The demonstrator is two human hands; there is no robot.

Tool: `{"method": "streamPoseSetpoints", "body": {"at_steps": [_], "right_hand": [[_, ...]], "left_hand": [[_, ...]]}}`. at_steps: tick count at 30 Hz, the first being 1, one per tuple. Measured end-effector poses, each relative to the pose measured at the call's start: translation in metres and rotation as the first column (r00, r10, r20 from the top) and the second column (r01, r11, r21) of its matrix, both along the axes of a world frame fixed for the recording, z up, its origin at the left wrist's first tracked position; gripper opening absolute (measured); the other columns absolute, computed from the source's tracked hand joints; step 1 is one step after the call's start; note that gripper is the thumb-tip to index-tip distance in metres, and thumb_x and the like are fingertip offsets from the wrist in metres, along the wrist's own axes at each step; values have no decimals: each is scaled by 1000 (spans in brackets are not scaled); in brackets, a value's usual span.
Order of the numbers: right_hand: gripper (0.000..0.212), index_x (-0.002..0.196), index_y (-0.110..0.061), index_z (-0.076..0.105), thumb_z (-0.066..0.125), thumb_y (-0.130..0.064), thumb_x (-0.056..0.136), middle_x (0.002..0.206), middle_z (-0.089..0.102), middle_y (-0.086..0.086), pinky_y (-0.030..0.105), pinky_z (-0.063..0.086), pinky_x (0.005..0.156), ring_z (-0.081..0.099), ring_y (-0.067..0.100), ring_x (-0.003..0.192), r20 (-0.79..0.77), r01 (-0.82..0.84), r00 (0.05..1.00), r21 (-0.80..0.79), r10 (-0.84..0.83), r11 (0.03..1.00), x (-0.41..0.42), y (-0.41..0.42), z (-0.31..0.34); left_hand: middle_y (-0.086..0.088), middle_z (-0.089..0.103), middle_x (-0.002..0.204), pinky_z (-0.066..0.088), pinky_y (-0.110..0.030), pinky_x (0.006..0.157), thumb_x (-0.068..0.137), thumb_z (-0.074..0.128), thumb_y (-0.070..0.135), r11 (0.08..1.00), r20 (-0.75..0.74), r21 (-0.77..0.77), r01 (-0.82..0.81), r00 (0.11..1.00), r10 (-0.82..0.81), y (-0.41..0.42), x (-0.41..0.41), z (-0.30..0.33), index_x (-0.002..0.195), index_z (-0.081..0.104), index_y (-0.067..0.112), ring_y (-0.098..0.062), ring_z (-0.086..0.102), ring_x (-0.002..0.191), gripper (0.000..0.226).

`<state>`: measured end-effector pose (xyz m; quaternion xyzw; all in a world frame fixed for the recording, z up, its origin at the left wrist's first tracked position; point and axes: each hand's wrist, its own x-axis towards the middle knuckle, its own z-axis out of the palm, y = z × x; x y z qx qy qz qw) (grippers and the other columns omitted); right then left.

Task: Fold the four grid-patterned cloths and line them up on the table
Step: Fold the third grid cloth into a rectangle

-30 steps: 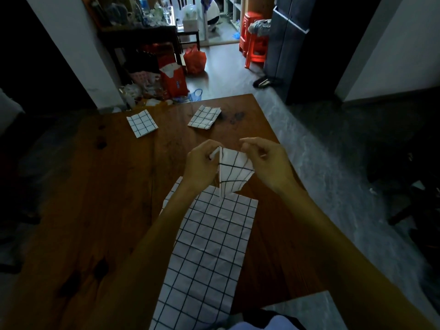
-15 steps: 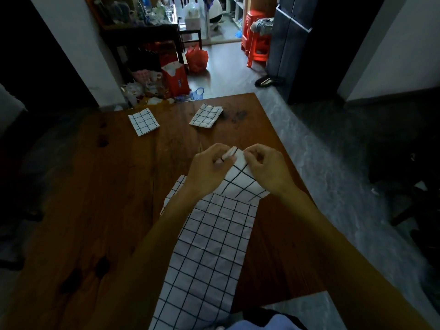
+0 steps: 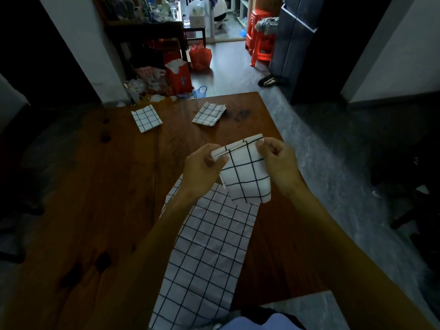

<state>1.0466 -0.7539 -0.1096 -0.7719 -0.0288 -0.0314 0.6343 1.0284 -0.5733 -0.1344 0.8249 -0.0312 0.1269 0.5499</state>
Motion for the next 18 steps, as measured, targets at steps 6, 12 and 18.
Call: {"method": "streamPoseSetpoints", "body": {"at_steps": [6, 12, 18], "right_hand": [[36, 65, -11, 46, 55, -29, 96, 59, 45, 0, 26, 40, 53, 42, 13, 57, 60, -26, 998, 15, 25, 1000, -4, 2, -4], [34, 75, -7, 59, 52, -31, 97, 68, 55, 7, 27, 45, 58, 50, 13, 64, 48, -1, 999, 43, -1, 999, -2, 2, -10], [37, 66, -12, 53, 50, -30, 98, 59, 48, 1, 18, 39, 50, 44, 5, 55, 57, 1, 998, 38, -3, 999, -3, 3, -11]], "left_hand": [[-9, 67, 87, 56, -54, 64, 84, 64, 38, 995, -30, -77, -59, 998, 57, -2, -1, -3, 94, 64, 20, -30, 66, 81, 20], [-14, 44, 62, 50, -52, 57, 93, 56, 28, 995, -8, -55, -81, 997, 81, -4, -4, 2, 72, 56, 23, -32, 46, 60, 21], [-4, 35, 58, 40, -43, 52, 96, 53, 26, 995, 2, -54, -88, 996, 88, -5, -4, 1, 65, 46, 7, -20, 35, 57, 36]]}}
